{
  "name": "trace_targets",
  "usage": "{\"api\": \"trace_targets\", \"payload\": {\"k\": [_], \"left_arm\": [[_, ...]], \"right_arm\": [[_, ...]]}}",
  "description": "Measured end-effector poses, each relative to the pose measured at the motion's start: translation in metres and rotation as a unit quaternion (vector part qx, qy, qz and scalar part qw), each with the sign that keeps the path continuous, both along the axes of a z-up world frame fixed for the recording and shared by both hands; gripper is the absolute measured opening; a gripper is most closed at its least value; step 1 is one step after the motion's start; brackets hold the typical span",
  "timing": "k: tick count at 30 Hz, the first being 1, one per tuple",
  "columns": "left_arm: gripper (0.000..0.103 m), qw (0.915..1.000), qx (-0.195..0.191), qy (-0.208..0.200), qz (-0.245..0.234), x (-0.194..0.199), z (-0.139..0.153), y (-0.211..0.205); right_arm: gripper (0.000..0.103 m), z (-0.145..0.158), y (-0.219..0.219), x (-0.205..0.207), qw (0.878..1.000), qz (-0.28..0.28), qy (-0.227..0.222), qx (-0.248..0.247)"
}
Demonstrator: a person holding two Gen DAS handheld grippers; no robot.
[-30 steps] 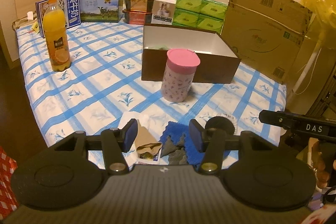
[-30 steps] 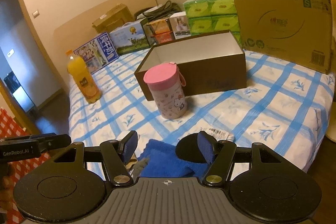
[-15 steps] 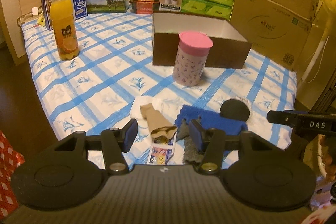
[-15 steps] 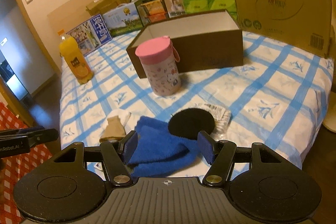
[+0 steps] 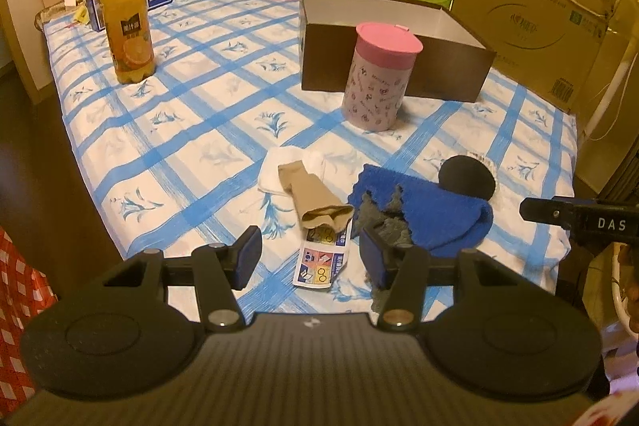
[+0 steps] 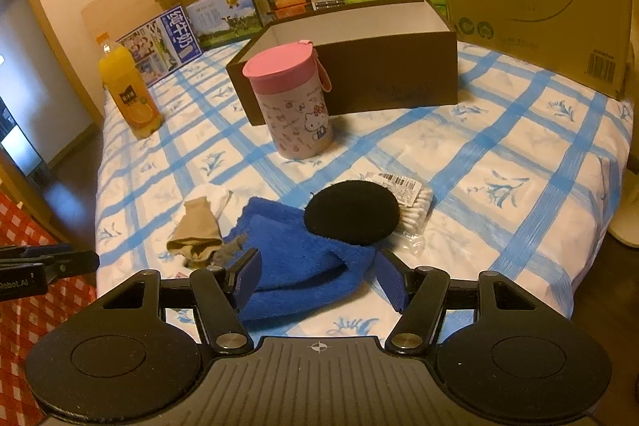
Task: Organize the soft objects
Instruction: 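Grasp the printed medicine packet with the left tool while the right tool grasps the blue towel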
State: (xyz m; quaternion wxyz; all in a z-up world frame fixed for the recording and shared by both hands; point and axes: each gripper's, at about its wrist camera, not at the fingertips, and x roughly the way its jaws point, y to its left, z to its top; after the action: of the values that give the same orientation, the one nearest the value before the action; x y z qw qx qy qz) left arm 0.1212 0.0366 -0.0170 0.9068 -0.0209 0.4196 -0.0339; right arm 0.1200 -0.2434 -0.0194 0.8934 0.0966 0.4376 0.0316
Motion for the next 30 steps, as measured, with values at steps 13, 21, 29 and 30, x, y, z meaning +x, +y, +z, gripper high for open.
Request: {"api": "trace_targets", "payload": {"k": [13, 21, 29, 30], "left_arm": [[0.05, 0.9996, 0.003, 0.028, -0.008, 0.014, -0.023, -0.002], [0.051, 0.9975, 0.0, 0.064, -0.031, 0.021, -0.056, -0.008], [0.051, 0.9943, 0.01, 0.087, -0.062, 0.043, -0.093, -0.015], [0.051, 0.9939, 0.009, 0.09, -0.063, 0.047, -0.097, -0.015]], "right_arm": [[0.063, -0.018, -0.006, 0.011, 1.0, -0.003, 0.01, -0.008], [0.063, -0.039, -0.003, 0.014, 0.999, -0.004, 0.042, -0.007], [0.063, -0.055, -0.008, 0.016, 0.998, -0.016, 0.062, -0.002], [0.063, -0.057, -0.009, 0.017, 0.998, -0.018, 0.064, -0.002]]}}
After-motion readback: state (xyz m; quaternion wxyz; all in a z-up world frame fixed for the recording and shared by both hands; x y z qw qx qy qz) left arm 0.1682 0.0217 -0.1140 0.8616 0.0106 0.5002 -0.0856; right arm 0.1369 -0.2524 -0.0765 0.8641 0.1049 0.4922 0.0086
